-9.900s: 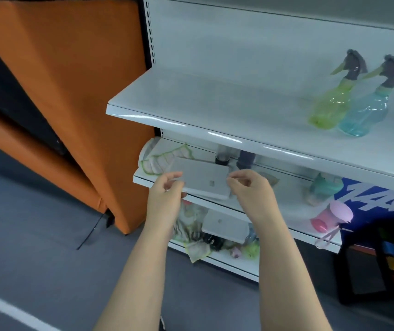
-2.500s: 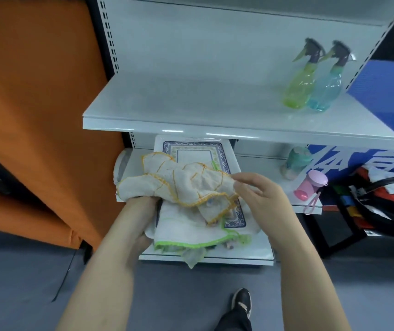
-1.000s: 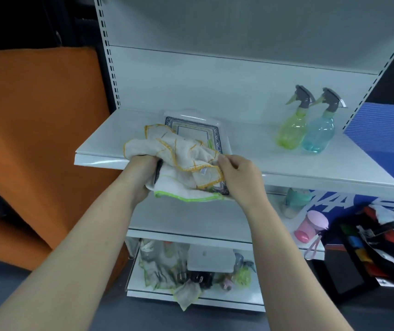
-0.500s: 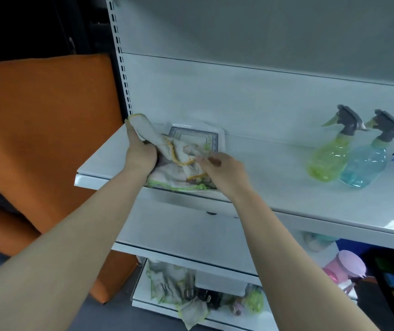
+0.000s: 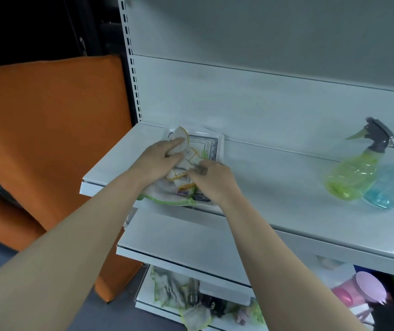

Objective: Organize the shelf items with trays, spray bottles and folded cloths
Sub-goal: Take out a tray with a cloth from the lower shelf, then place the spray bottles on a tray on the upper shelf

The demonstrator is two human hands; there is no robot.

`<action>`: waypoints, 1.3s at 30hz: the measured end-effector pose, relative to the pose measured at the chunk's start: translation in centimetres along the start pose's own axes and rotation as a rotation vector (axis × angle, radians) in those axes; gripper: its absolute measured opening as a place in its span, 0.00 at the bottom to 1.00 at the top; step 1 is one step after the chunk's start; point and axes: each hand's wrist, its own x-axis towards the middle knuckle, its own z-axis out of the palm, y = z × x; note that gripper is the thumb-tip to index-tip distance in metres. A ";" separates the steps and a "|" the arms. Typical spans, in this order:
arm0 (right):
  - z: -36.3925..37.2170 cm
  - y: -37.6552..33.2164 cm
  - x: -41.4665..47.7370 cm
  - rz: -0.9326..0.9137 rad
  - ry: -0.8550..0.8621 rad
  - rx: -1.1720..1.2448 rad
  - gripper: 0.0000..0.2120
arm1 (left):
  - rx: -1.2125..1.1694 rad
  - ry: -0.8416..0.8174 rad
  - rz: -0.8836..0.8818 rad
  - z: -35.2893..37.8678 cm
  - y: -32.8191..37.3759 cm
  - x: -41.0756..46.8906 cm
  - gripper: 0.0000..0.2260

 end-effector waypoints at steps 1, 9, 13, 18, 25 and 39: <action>0.1 0.1 0.1 -0.002 0.007 -0.015 0.15 | 0.009 0.003 0.010 -0.3 -0.4 -0.1 0.21; 0.7 0.5 -2.2 -0.080 0.304 0.067 0.08 | -0.126 0.293 -0.004 0.4 -2.3 -2.7 0.14; 0.3 -0.5 -3.2 -0.129 0.457 0.118 0.09 | -0.075 0.481 0.130 0.7 -1.1 -5.0 0.12; 0.2 -0.7 -5.0 -0.068 0.465 0.176 0.07 | -0.118 0.436 0.270 0.9 1.0 -7.4 0.11; 1.3 0.8 -9.7 0.071 0.488 0.206 0.07 | -0.235 0.258 0.369 3.3 2.7 -9.9 0.09; 3.6 8.2 -20.3 0.407 0.484 0.275 0.09 | -0.397 -0.101 0.181 13.8 0.1 -18.7 0.13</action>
